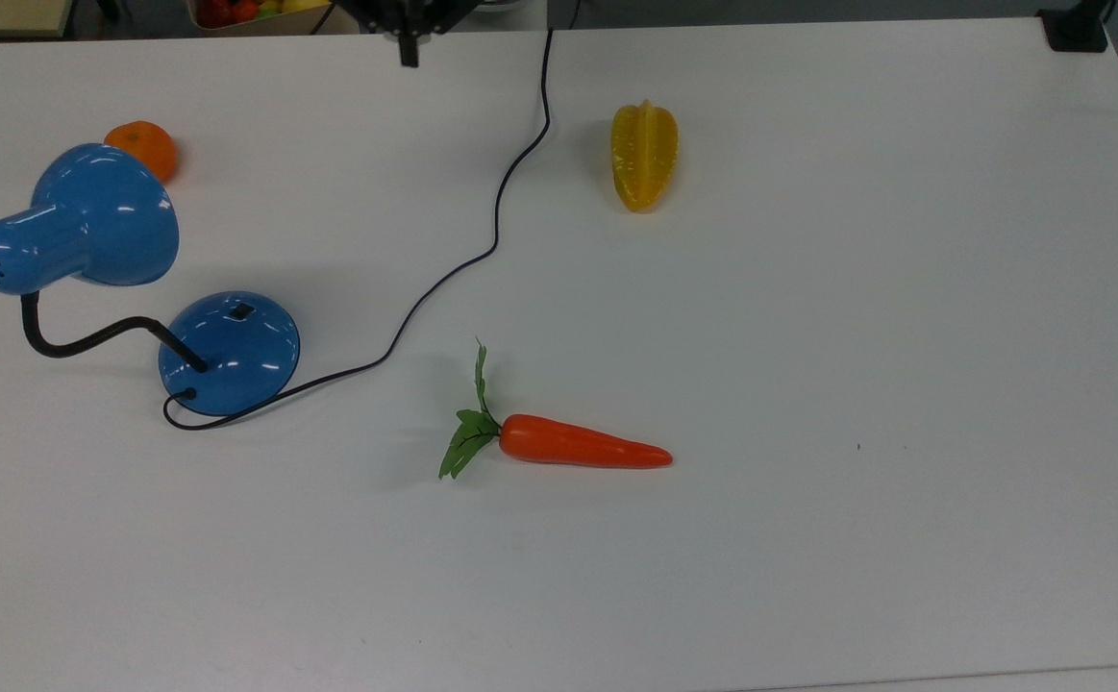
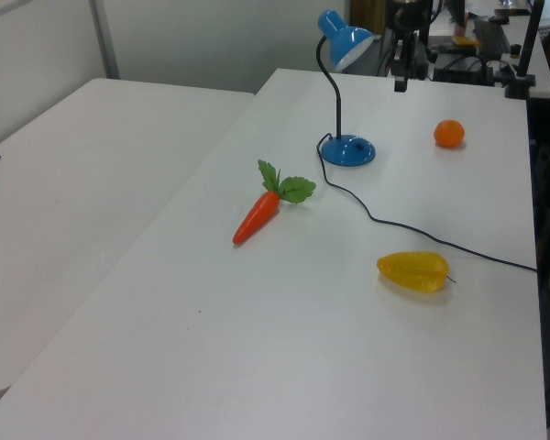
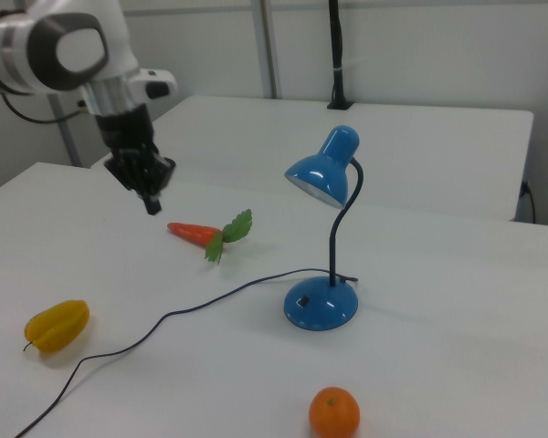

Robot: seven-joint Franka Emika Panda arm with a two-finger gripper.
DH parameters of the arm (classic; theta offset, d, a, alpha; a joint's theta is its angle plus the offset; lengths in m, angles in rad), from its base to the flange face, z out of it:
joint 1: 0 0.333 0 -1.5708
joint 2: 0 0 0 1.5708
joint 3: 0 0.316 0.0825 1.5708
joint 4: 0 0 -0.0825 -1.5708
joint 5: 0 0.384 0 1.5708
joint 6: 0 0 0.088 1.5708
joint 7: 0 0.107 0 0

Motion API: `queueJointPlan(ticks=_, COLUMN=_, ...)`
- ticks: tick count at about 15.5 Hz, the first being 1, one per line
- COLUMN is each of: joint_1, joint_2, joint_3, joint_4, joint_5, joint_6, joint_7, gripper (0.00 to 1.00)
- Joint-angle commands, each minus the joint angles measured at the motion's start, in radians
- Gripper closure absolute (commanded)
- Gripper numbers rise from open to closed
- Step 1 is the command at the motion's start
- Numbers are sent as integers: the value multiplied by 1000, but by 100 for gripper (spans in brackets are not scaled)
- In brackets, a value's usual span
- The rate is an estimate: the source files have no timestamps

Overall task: Turn on desk lamp
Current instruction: 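Move the gripper down toward the blue lamp's round base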

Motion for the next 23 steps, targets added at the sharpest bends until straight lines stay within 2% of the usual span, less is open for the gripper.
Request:
queueJointPlan(ticks=1, joint_1=-55, joint_2=-9, joint_3=-2, joint_4=-116, joint_5=-7, joint_6=116, joint_7=26, gripper=100)
queueJointPlan(ticks=4, joint_1=-98, joint_2=-27, joint_3=-2, joint_4=-244, joint_5=-7, joint_6=240, joint_7=47, gripper=100)
queueJointPlan(ticks=7, joint_1=-127, joint_2=-24, joint_3=-2, joint_4=-331, joint_5=-10, joint_6=355, joint_7=101, gripper=100)
queueJointPlan(ticks=11, joint_1=-179, joint_2=0, joint_3=-4, joint_4=-448, joint_5=-11, joint_6=589, joint_7=140, gripper=100)
queueJointPlan(ticks=16, joint_1=-227, joint_2=105, joint_3=-5, joint_4=-451, joint_5=-16, joint_6=800, joint_7=140, gripper=100)
queueJointPlan(ticks=20, joint_1=-260, joint_2=181, joint_3=-5, joint_4=-440, joint_5=-106, joint_6=955, joint_7=164, gripper=100)
queueJointPlan(ticks=23, joint_1=-276, joint_2=226, joint_3=-7, joint_4=-417, joint_5=-120, joint_6=1067, joint_7=170, gripper=100)
